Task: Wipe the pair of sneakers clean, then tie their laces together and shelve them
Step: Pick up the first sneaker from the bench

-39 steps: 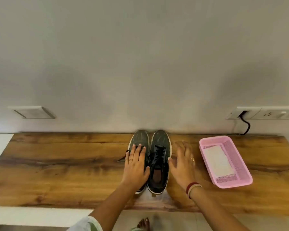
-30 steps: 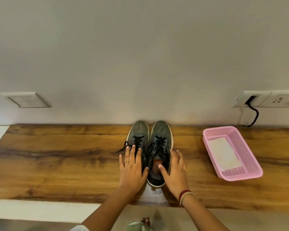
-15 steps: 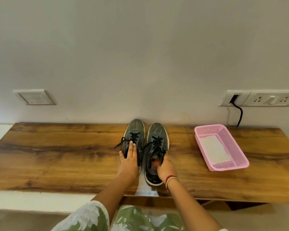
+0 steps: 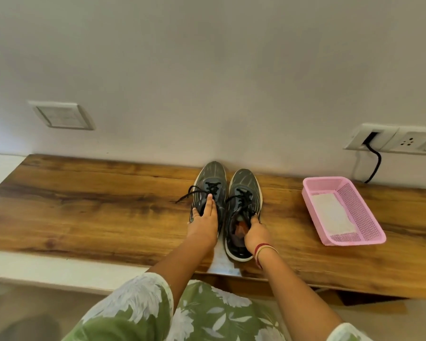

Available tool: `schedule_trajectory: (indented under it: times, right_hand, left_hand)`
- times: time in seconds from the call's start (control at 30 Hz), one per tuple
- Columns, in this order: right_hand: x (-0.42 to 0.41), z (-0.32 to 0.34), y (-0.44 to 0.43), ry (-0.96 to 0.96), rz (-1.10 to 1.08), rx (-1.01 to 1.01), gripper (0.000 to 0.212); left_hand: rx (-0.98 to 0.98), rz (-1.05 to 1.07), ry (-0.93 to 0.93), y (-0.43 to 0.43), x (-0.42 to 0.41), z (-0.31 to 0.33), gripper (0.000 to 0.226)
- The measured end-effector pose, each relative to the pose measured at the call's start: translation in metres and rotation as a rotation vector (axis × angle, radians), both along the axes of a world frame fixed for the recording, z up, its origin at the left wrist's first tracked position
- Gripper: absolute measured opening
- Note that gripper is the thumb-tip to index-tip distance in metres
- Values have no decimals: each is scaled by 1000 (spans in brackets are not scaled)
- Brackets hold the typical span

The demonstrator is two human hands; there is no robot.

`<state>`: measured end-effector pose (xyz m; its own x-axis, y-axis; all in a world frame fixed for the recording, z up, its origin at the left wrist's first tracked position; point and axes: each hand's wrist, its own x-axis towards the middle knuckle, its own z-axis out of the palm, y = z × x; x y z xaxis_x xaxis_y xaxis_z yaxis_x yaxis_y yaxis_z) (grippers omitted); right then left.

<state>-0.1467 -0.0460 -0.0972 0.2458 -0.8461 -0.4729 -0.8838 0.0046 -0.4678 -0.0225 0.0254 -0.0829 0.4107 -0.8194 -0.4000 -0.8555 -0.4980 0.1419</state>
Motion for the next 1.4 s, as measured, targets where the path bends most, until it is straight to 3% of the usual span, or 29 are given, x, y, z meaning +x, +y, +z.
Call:
schedule_trajectory:
  times: [0.2, 0.67, 0.97, 1.13, 1.2, 1.33, 1.4]
  right_hand:
    - [-12, 0, 7, -93, -38, 18, 62]
    - [-47, 24, 32, -141, -87, 40, 54]
    - [-48, 21, 21, -92, -98, -14, 44]
    - [-53, 22, 25, -200, -123, 20, 48]
    - [-61, 28, 26, -246, -149, -50, 53]
    - [-72, 47, 25, -367, -172, -182, 47]
    - [-73, 54, 26, -423, -144, -211, 42]
  left_hand:
    - [-127, -37, 33, 22, 9, 11, 87]
    - [-93, 43, -89, 76, 25, 26, 92]
    - [-118, 67, -72, 84, 30, 22, 93]
    - [-90, 104, -34, 86, 23, 29, 99]
    - [-231, 83, -4, 85, 5, 37, 91]
    - [-701, 34, 316, 68, -47, 58, 69]
    - [-791, 6, 400, 49, -73, 60, 57]
